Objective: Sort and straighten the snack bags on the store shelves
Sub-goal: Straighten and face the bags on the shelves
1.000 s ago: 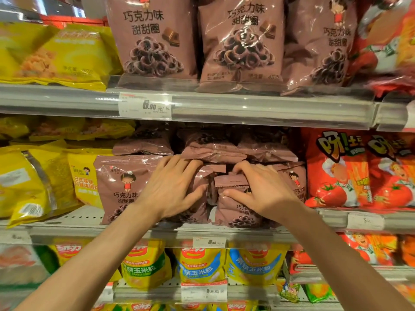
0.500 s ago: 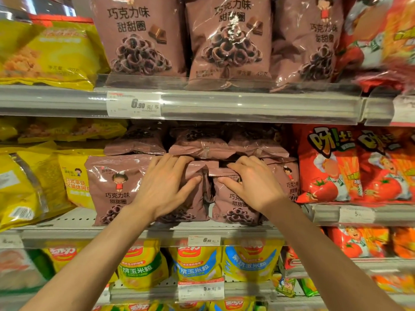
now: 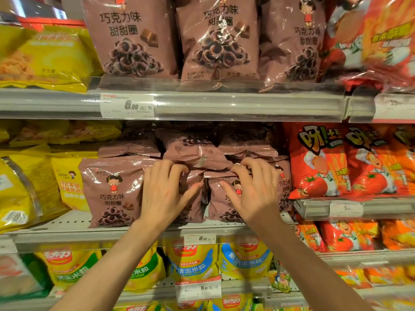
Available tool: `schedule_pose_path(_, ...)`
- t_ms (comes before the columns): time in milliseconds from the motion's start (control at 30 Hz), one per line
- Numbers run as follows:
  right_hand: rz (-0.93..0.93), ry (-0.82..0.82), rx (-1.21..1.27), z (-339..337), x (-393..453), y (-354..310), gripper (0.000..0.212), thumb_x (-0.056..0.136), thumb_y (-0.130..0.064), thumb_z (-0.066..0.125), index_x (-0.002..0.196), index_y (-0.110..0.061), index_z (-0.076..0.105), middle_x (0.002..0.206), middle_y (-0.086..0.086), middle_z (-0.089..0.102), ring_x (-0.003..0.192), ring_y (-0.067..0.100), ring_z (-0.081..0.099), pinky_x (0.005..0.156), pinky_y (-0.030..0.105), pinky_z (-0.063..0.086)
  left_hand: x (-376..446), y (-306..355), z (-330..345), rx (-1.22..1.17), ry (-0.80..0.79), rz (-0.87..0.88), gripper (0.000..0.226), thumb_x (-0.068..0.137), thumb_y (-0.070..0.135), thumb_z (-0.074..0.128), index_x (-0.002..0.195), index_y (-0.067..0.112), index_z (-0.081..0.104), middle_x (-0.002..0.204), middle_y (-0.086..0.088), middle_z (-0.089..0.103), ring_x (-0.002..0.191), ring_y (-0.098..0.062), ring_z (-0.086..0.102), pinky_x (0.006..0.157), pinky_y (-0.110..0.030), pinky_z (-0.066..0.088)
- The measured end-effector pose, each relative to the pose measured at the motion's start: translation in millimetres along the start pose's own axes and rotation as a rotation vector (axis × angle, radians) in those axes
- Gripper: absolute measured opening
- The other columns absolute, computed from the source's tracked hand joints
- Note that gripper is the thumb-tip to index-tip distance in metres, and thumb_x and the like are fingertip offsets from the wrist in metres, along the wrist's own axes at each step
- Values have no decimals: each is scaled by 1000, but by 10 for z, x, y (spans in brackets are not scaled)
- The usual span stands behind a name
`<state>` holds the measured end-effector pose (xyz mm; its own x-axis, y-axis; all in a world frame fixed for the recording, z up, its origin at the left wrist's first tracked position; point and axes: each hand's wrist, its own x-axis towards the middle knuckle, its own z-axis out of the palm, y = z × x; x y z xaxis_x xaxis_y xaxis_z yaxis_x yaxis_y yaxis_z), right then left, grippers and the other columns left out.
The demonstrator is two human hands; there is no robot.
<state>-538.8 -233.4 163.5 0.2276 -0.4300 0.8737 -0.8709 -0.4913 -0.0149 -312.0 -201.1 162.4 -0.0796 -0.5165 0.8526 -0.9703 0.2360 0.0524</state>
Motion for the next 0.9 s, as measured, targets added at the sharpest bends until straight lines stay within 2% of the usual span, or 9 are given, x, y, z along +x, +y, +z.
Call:
schedule_pose_path(100,26,-72,-2,55,52,-31,33,90,-41,74,106,-13,70,106,8,63,100,32,59,92,43,38,46,73,-39,-68,-42,-96,44,88,54,70,102,13,62,100,-7,59,94,-29,53,77,-41,40)
schedule_pose_path(233,123,-125,149,55,118,-110,46,93,-56,56,106,-14,71,110,4,62,104,27,55,91,41,41,139,162,-125,-205,-67,-313,52,96,65,46,91,17,67,90,0,61,93,-23,53,85,-40,41)
schedule_pose_path(333,149,-102,251,21,112,-147,43,95,-53,56,110,-14,68,111,2,62,107,26,57,93,41,43,204,178,-171,-249,-72,-397,54,100,63,44,77,19,66,78,3,60,88,-22,54,83,-40,43)
schedule_pose_path(467,139,-48,361,-84,218,-244,50,95,-42,66,131,-9,57,130,9,57,122,26,53,105,39,43,221,162,-174,-199,-64,-370,39,101,48,58,84,16,70,78,3,62,87,-22,56,77,-38,44)
schedule_pose_path(533,55,-98,307,-111,350,-312,61,97,-41,63,147,-10,47,143,11,52,133,27,48,112,41,39,201,144,-164,-187,-87,-335,37,102,48,56,89,16,71,83,2,65,90,-20,57,78,-37,44)
schedule_pose_path(600,-8,-149,184,-88,491,-380,66,97,-42,62,153,-13,40,145,9,52,134,28,46,110,43,38,174,128,-163,-180,-112,-308,37,101,48,52,94,16,70,88,1,67,94,-20,57,80,-38,46)
schedule_pose_path(667,-27,-165,123,-39,594,-429,63,95,-40,65,148,-12,46,136,8,60,127,29,49,104,42,41,143,115,-164,-180,-118,-277,33,100,44,54,97,16,70,92,0,66,96,-21,56,83,-39,46)
schedule_pose_path(767,-20,-168,190,8,662,-436,51,90,-29,73,136,-9,60,124,8,68,117,31,57,99,43,48,85,93,-166,-204,-101,-236,26,98,37,58,103,14,70,99,-2,63,100,-22,55,85,-38,45)
schedule_pose_path(900,-25,-77,319,5,642,-426,37,89,-13,72,125,-5,63,120,10,65,115,29,57,101,33,43,-31,39,-156,-189,-90,-174,31,98,35,60,115,12,70,106,-8,61,103,-27,55,84,-42,48)
